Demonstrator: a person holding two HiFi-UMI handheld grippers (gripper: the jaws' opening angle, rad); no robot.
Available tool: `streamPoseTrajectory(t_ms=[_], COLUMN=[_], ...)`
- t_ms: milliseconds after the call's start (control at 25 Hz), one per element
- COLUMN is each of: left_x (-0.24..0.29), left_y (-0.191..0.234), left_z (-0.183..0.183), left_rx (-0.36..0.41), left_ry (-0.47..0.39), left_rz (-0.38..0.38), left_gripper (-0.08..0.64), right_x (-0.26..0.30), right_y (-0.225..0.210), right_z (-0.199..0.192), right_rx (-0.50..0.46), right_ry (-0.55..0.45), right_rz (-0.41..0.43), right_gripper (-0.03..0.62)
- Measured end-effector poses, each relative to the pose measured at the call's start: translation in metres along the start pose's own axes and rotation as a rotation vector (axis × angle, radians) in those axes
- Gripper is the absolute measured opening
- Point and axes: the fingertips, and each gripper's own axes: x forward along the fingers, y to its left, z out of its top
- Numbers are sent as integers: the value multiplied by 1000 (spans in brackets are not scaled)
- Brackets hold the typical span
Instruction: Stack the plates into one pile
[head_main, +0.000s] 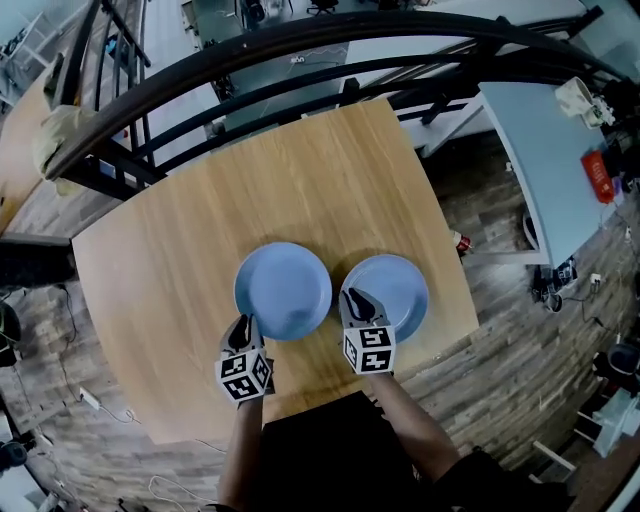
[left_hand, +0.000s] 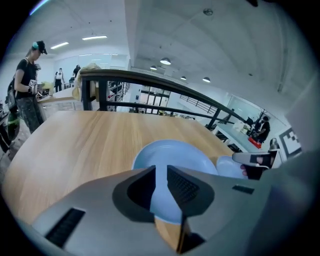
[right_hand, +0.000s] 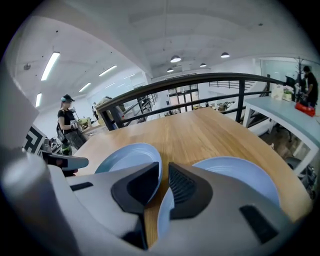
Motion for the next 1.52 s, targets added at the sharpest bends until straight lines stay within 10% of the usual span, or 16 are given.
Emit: streamPoseTrajectory(t_ms=[800, 1520], left_x=[-43, -4], left_y=[-131, -203], left_z=[-14, -42], left_rx=[249, 220], left_ry=[-23, 42], left_rz=[-374, -349], left_gripper=[87, 109], right_x=[-149, -137], right_y=[-42, -136], right_z=[-39, -38], right_rx=[189, 163], right_ry=[-194, -151], right_rz=[-264, -249], right_gripper=[58, 58])
